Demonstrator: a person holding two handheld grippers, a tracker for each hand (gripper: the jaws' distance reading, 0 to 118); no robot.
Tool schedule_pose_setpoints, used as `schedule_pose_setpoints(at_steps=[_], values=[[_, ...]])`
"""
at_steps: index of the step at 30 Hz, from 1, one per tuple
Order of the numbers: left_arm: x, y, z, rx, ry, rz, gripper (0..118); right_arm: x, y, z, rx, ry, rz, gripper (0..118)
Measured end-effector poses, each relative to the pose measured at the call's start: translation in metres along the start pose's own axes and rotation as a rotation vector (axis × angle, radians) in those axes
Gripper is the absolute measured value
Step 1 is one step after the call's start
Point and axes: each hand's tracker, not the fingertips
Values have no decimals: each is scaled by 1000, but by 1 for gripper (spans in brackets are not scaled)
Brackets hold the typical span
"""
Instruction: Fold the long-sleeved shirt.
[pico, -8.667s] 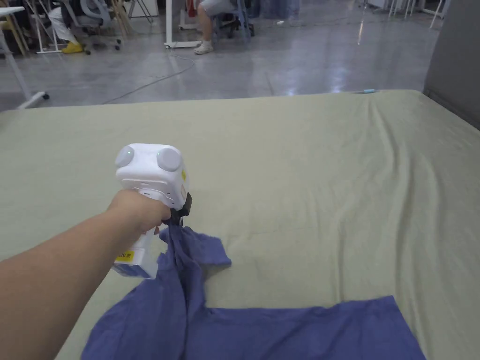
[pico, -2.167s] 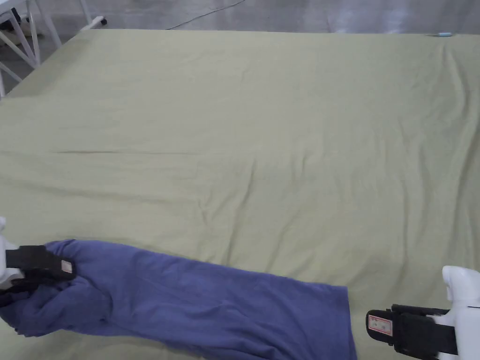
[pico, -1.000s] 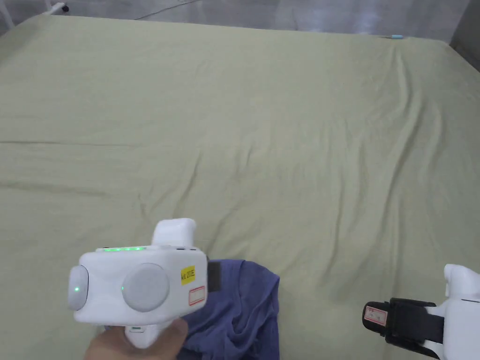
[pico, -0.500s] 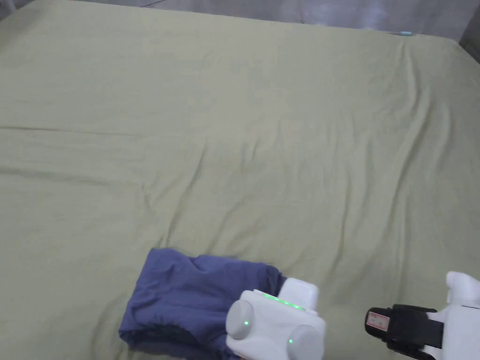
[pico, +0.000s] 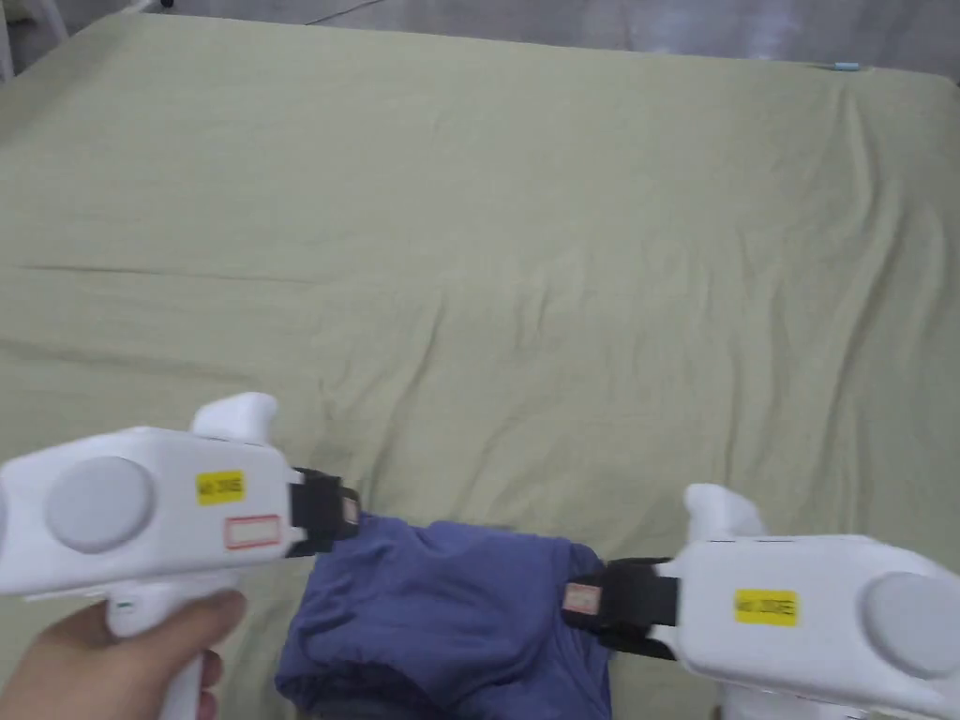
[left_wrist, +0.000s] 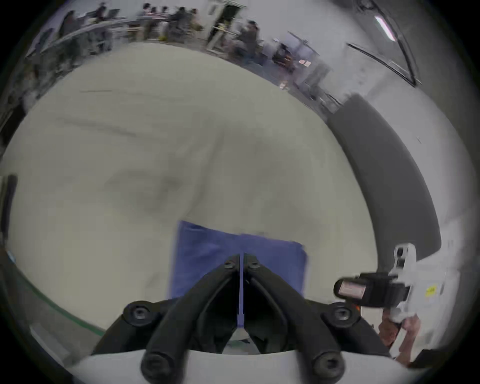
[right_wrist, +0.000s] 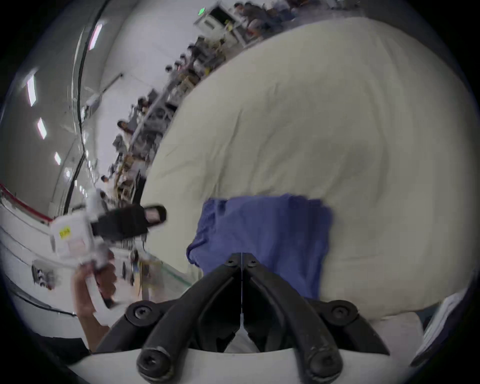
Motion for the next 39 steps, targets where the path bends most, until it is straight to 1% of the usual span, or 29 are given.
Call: schedule_pose_setpoints(at_steps=[2, 3, 5, 6, 7, 8, 9, 10, 11, 12, 13, 14, 16, 18, 19, 21, 22, 23, 24, 25, 26, 27, 28, 29, 31, 33, 34, 36, 39], values=[[-24, 13, -3, -22, 23, 60, 0, -4, -1, -37, -86, -22, 8, 0], [-27, 11, -4, -27, 19, 66, 0, -1, -2, -52, -141, -68, 24, 0], [-37, 10, -11, -59, 22, 67, 0, 10, -10, -82, -241, -283, 92, 0], [-41, 10, -15, -74, 21, 75, 0, 19, -18, -95, -282, -421, 181, 0], [-41, 8, -19, -96, 25, 89, 0, 31, -23, -98, -226, -304, 212, 0], [-43, 8, -20, -105, 15, 100, 0, 36, -22, -95, -193, -229, 182, 0], [-43, 7, -22, -116, 2, 102, 0, 37, -18, -84, -204, -226, 138, 0], [-43, 5, -24, -123, -8, 104, 2, 36, -18, -79, -213, -230, 126, 0], [-42, 4, -25, -127, -16, 104, 20, 37, -17, -79, -213, -232, 127, 0], [-41, 3, -28, -130, -28, 99, 60, 40, -19, -82, -213, -226, 122, 0], [-39, 2, -34, -141, -37, 95, 113, 41, -19, -84, -213, -221, 119, 0], [-38, 1, -38, -162, -48, 93, 118, 41, -18, -83, -213, -216, 113, 0], [-42, 1, -37, -172, -123, 92, 117, 43, -16, -80, -216, -202, 98, 0], [-43, 8, -51, -258, -157, 150, 116, 47, -16, -81, -217, -182, 85, 0], [-43, 10, -59, -324, -161, 176, 109, 50, -15, -80, -215, -165, 65, 0], [-43, 3, -65, -370, -215, 167, 91, 54, -15, -78, -213, -144, 36, 0], [-47, -2, -78, -364, -201, 147, 81, 55, -16, -77, -211, -137, 28, 0], [-49, -9, -92, -348, -144, 114, 70, 56, -16, -76, -208, -131, 21, 0], [-45, -16, -94, -321, -102, 79, 70, 56, -17, -75, -205, -126, 11, 0], [-43, -25, -94, -330, -77, 14, 65, 55, -17, -74, -202, -124, 2, 0], [-44, -33, -92, -320, -52, -38, 53, 54, -17, -73, -202, -122, -2, 0], [-38, -40, -86, -299, -21, -64, 23, 51, -16, -71, -201, -122, -7, 0], [-41, -31, -71, -295, -104, -7, 0, 45, -15, -68, -193, -122, -20, 0], [-43, -26, -62, -304, -152, 26, 0, 38, -15, -66, -184, -141, -21, 0], [-42, -39, -51, -297, -118, -63, 0, 16, -12, -58, -132, -223, 11, 0], [-43, -41, -41, -254, -84, -106, 0, -7, -9, -52, -46, -254, -6, 0], [-47, -31, -28, -254, -113, -70, 0, -21, -7, -52, -25, -267, -18, 0], [-55, -16, -9, -237, -153, -25, 0, -49, -3, -60, -33, -277, -18, 0], [-82, 1, 5, -194, -84, -26, 0, -97, 3, -87, -52, -254, 29, 0]])
